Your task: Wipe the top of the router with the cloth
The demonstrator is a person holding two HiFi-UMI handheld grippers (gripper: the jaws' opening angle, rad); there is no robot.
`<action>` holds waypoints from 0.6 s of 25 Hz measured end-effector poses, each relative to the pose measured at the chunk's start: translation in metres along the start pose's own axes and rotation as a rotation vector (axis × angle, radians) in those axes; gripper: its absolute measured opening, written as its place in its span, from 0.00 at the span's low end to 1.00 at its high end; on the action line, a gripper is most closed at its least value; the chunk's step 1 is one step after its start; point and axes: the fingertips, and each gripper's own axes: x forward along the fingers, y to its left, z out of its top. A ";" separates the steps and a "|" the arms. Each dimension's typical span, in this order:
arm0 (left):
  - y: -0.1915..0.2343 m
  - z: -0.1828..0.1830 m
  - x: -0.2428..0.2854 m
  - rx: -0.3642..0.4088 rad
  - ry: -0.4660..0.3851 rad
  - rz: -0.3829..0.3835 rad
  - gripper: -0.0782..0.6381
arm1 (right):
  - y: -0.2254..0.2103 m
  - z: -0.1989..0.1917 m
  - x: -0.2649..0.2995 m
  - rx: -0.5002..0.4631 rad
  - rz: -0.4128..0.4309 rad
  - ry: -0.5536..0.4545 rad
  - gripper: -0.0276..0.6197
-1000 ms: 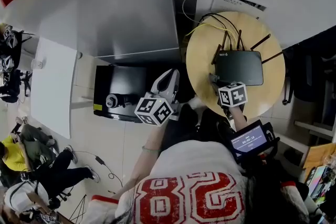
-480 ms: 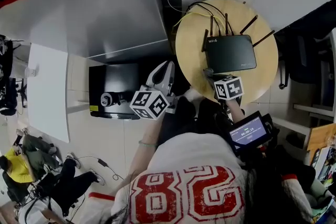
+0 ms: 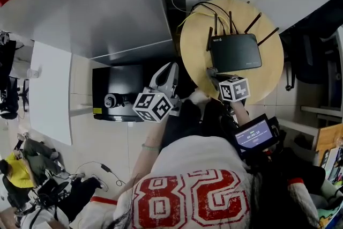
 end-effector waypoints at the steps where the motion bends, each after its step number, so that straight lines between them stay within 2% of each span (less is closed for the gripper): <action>1: -0.001 0.000 -0.001 0.001 -0.001 -0.002 0.11 | 0.001 -0.001 -0.001 0.001 0.000 -0.004 0.10; 7: -0.008 -0.003 -0.008 -0.004 -0.003 -0.022 0.11 | 0.004 -0.005 -0.014 0.026 -0.016 -0.037 0.10; 12: -0.019 -0.027 -0.019 -0.023 0.079 -0.045 0.11 | 0.008 -0.008 -0.038 0.100 -0.030 -0.119 0.10; 15: -0.030 -0.038 -0.023 -0.031 0.095 -0.061 0.11 | 0.004 -0.007 -0.051 0.129 -0.043 -0.169 0.10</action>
